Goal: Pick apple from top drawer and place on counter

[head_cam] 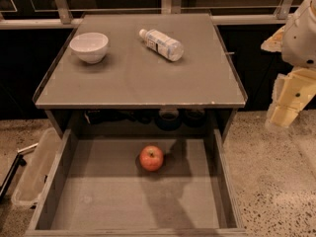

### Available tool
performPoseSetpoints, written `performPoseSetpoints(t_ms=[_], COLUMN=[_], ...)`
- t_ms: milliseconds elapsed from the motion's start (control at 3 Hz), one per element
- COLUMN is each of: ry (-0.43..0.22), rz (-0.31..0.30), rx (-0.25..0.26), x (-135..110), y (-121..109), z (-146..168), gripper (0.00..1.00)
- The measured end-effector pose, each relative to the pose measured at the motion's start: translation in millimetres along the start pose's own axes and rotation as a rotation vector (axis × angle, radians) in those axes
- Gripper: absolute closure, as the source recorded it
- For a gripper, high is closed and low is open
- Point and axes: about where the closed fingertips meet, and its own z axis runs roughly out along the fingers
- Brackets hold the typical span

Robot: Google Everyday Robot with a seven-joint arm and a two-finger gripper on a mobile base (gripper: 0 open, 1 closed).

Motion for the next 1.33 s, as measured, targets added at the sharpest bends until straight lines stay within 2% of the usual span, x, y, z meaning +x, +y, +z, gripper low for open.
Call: performPoseSetpoints(t_ms=[333, 667, 1000, 1333], ry=[-0.002, -0.053, -0.174, -0.318], rz=[0.001, -0.021, -0.056, -0.073], rx=[0.005, -0.009, -0.03, -0.039], x=[-0.3, -4.8, -14.8, -35.0], y=[-0.2, 17.9, 52.0, 80.0], z=[-0.5, 18.5, 53.4, 85.9], gripper=[0.0, 0.0, 0.0, 0.0])
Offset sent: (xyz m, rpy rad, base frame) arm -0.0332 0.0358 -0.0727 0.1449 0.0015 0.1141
